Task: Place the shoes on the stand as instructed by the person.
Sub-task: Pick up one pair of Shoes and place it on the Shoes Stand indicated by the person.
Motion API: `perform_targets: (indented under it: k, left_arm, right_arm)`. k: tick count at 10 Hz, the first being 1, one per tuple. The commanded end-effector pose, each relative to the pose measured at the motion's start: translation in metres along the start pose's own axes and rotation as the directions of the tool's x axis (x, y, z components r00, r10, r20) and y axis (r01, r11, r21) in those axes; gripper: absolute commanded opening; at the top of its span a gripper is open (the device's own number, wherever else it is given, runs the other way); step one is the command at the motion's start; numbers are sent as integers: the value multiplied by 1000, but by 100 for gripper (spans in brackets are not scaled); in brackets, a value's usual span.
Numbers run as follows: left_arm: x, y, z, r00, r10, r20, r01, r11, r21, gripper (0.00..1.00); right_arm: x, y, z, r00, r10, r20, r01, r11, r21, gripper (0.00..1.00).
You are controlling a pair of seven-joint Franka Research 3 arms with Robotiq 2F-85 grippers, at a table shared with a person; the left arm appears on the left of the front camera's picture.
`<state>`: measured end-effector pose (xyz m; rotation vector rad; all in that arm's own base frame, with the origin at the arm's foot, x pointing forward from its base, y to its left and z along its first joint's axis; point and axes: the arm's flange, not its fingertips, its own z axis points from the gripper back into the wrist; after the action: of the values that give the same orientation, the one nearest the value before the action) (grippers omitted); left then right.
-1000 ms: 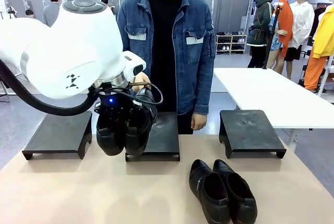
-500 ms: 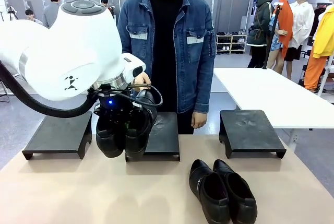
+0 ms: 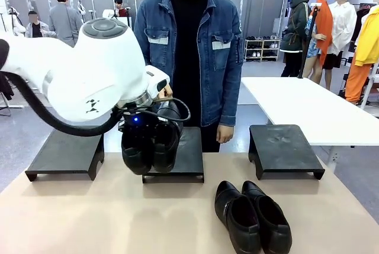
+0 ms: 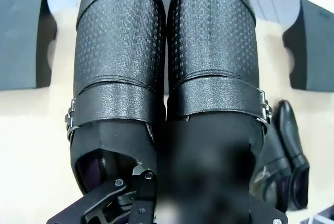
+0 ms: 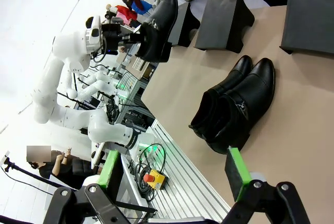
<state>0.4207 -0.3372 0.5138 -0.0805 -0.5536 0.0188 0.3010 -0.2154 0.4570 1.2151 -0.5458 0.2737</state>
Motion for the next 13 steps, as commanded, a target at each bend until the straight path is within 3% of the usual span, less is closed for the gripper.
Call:
perform_targets:
  k: [1,6,13]
  left_arm:
    - [32,-28,-21,998,5,61,-6,999,31,7]
    - [61,-53,-85,998,-32,61,27,996,79,7]
    - [69,-66,-144,998,-44,42,38,989,145,7]
  right_arm:
    - [1,1,1,1000,21,10,-21,1000,7,100]
    - [1,1,1,1000,21,10,-21,1000,7,100]
    - [1,1,1,1000,21,10,-21,1000,7,100]
